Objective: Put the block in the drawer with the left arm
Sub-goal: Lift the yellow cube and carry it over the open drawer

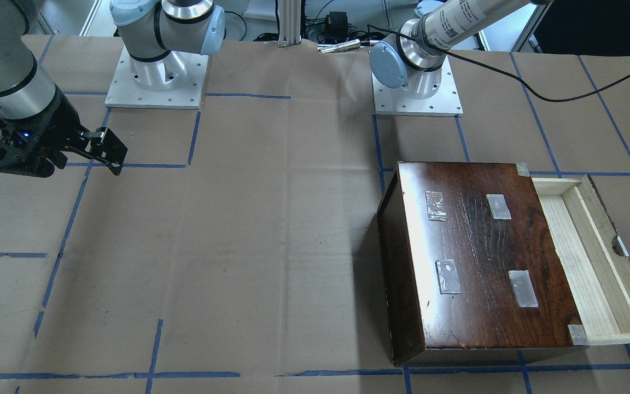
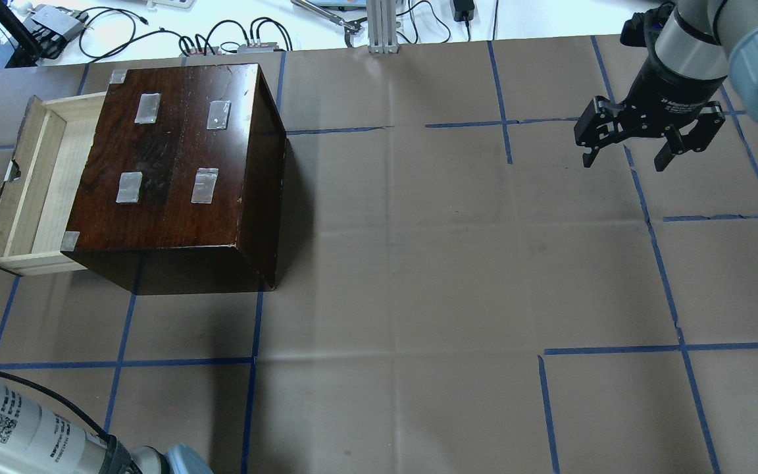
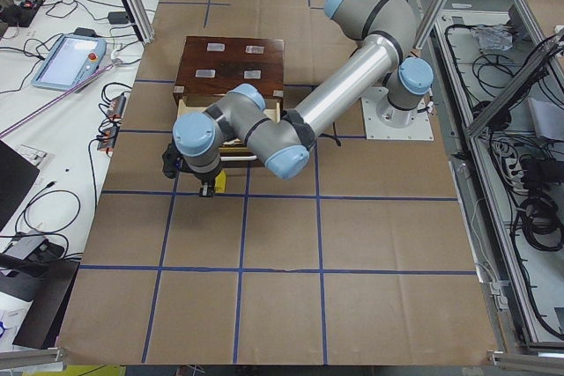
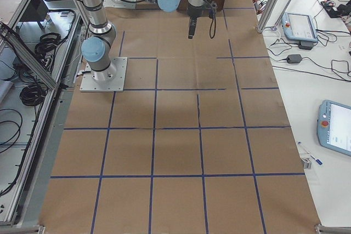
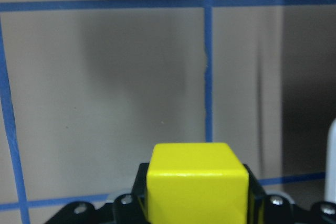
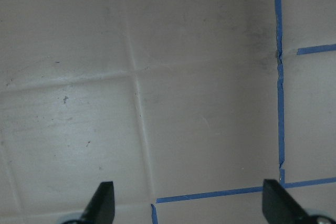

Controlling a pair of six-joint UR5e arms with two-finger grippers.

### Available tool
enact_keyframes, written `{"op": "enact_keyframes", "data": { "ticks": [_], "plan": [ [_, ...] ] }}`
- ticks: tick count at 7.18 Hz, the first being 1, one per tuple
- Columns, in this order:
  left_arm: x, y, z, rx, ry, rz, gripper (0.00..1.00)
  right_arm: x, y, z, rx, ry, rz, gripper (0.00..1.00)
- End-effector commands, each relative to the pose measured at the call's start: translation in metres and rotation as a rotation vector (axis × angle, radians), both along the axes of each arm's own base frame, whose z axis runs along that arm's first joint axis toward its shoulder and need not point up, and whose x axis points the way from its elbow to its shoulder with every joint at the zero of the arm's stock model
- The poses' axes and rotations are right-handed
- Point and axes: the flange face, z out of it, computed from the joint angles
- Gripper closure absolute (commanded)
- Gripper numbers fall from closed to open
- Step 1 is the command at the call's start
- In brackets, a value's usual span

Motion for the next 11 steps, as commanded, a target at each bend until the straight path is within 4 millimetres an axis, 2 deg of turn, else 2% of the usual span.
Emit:
{"op": "enact_keyframes", "data": {
  "ticks": [1,3,4,6,8,9,11],
  "plan": [
    [-0.037,0.035,0.04,-0.033,-0.037,0.003,0.55,0.0,0.0,0.0,0.0,0.0,0.0,0.0],
    [-0.059,0.047,0.053,-0.034,-0.034,0.062,0.55,0.0,0.0,0.0,0.0,0.0,0.0,0.0],
    [-0.074,0.055,0.046,-0.022,-0.01,0.099,0.55,0.0,0.0,0.0,0.0,0.0,0.0,0.0],
    [-0.141,0.038,0.059,-0.034,-0.012,0.043,0.55,0.0,0.0,0.0,0.0,0.0,0.0,0.0],
    [-0.205,0.018,0.063,-0.031,-0.003,0.025,0.55,0.0,0.0,0.0,0.0,0.0,0.0,0.0],
    [-0.227,0.012,0.059,-0.016,-0.003,0.031,0.55,0.0,0.0,0.0,0.0,0.0,0.0,0.0],
    [-0.227,0.002,0.032,0.025,0.019,0.041,0.55,0.0,0.0,0.0,0.0,0.0,0.0,0.0]
  ]
}}
